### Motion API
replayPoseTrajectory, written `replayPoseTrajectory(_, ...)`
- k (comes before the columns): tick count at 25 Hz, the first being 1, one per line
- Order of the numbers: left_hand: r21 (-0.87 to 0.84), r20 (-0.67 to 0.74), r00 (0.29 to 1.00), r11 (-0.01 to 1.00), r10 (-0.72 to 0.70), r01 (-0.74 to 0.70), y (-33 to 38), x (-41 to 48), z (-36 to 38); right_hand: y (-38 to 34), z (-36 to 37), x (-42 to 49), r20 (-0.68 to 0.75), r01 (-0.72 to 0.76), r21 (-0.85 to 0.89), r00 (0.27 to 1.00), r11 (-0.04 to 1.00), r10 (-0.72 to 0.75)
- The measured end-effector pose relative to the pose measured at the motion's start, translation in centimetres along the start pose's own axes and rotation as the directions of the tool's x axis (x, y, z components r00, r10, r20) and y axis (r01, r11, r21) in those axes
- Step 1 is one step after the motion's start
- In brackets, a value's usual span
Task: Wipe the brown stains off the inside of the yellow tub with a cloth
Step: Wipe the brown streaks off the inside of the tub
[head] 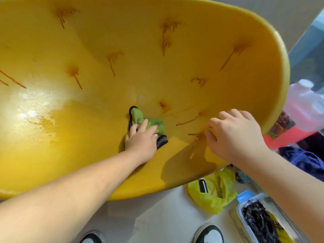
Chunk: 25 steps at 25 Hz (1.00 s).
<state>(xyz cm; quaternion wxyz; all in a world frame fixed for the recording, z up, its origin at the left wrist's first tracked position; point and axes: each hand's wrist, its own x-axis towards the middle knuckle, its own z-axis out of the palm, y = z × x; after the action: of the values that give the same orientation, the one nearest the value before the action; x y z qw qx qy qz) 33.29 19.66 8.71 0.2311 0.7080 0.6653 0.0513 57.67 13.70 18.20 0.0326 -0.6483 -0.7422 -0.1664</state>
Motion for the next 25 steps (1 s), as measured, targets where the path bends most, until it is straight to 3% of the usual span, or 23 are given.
replayPoseTrajectory(2, -0.151, 0.084, 0.980, 0.974, 0.181, -0.167, 4.7, -1.9, 1.2, 2.3, 0.1, -0.4, -0.032, -0.048, -0.049, 0.998, 0.998, 0.046)
replayPoseTrajectory(4, -0.250, 0.100, 0.890, 0.877, 0.445, -0.411, 8.3, -3.6, 2.4, 3.8, 0.9, -1.3, -0.089, -0.017, -0.042, 0.996, 0.999, 0.013)
replayPoseTrajectory(6, -0.235, 0.065, 0.787, 0.776, 0.614, -0.586, 8.8, -1.6, 2.8, 4.4, 1.9, -1.9, -0.166, 0.025, -0.005, 0.986, 1.000, -0.025)
replayPoseTrajectory(7, -0.188, 0.052, 0.790, 0.783, 0.610, -0.592, 8.2, 0.3, 2.9, 4.5, 2.3, -1.9, -0.200, 0.041, 0.015, 0.979, 0.999, -0.037)
replayPoseTrajectory(8, -0.148, 0.027, 0.845, 0.839, 0.533, -0.524, 7.5, 1.8, 2.9, 4.5, 2.5, -2.0, -0.229, 0.050, 0.035, 0.973, 0.998, -0.041)
replayPoseTrajectory(10, -0.120, -0.032, 0.962, 0.954, 0.272, -0.273, 7.4, 3.1, 3.3, 4.4, 2.7, -2.0, -0.276, 0.059, 0.056, 0.960, 0.997, -0.041)
replayPoseTrajectory(11, -0.136, -0.041, 0.977, 0.968, 0.208, -0.212, 8.6, 2.7, 3.7, 4.4, 2.7, -1.9, -0.290, 0.062, 0.057, 0.956, 0.996, -0.043)
replayPoseTrajectory(13, -0.209, -0.051, 0.933, 0.910, 0.356, -0.359, 11.4, 0.8, 4.2, 4.3, 2.7, -1.8, -0.299, 0.067, 0.060, 0.953, 0.996, -0.046)
replayPoseTrajectory(15, -0.238, -0.030, 0.801, 0.774, 0.598, -0.586, 11.3, 0.5, 4.0, 4.2, 2.7, -1.9, -0.310, 0.058, 0.053, 0.950, 0.997, -0.039)
replayPoseTrajectory(16, -0.223, -0.017, 0.757, 0.736, 0.653, -0.639, 10.2, 1.8, 3.4, 4.2, 2.7, -1.8, -0.307, 0.050, 0.045, 0.951, 0.998, -0.034)
replayPoseTrajectory(17, -0.196, -0.007, 0.774, 0.758, 0.633, -0.622, 8.9, 3.3, 2.9, 4.2, 2.6, -1.9, -0.294, 0.042, 0.033, 0.955, 0.999, -0.031)
replayPoseTrajectory(19, -0.155, -0.046, 0.928, 0.915, 0.370, -0.373, 7.5, 4.7, 2.6, 4.3, 2.6, -1.8, -0.275, 0.032, 0.019, 0.961, 0.999, -0.025)
replayPoseTrajectory(21, -0.163, -0.067, 0.986, 0.973, 0.152, -0.161, 9.4, 3.3, 3.3, 4.2, 2.7, -1.7, -0.289, 0.035, 0.028, 0.957, 0.999, -0.025)
replayPoseTrajectory(23, -0.208, -0.070, 0.943, 0.920, 0.325, -0.333, 12.0, 0.4, 4.1, 4.0, 2.7, -2.0, -0.326, 0.040, 0.047, 0.945, 0.998, -0.022)
replayPoseTrajectory(25, -0.244, -0.035, 0.804, 0.775, 0.594, -0.583, 11.1, -0.3, 3.9, 4.1, 2.5, -1.9, -0.330, 0.044, 0.051, 0.944, 0.998, -0.025)
